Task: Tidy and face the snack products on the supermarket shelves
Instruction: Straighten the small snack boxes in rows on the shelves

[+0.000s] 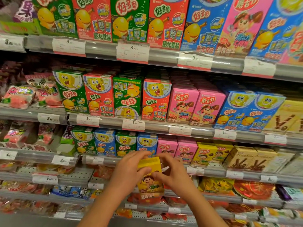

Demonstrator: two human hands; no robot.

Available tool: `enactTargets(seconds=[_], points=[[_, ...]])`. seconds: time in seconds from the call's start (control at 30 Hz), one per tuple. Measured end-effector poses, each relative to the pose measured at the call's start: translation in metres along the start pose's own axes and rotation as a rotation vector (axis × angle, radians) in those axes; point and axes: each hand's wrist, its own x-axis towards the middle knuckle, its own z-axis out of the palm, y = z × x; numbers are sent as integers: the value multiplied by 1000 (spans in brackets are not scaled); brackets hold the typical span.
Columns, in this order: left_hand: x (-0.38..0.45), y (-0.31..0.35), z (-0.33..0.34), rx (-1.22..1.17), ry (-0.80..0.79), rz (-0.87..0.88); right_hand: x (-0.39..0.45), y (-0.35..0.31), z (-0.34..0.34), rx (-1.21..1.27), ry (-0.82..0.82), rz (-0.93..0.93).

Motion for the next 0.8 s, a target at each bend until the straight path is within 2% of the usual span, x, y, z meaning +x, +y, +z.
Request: enactTargets(seconds=[0.1,0.2,0.37,0.53,0.63,0.8], points=[[5,10,9,-38,-31,-4,-9,11,-24,-112,49,34],[10,20,19,25,-33,39,-26,30,-59,-351,50,32],[26,49,43,166,-23,144,-56,61,-126,-602,117,179],[49,80,80,412,-89,258,-75,85,-188,-688,209,258],[65,95,105,549,-86,247,-79,95,-217,-719,279,225],[80,109,136,622,-15,159,-72,106,-243,-801,324,171]])
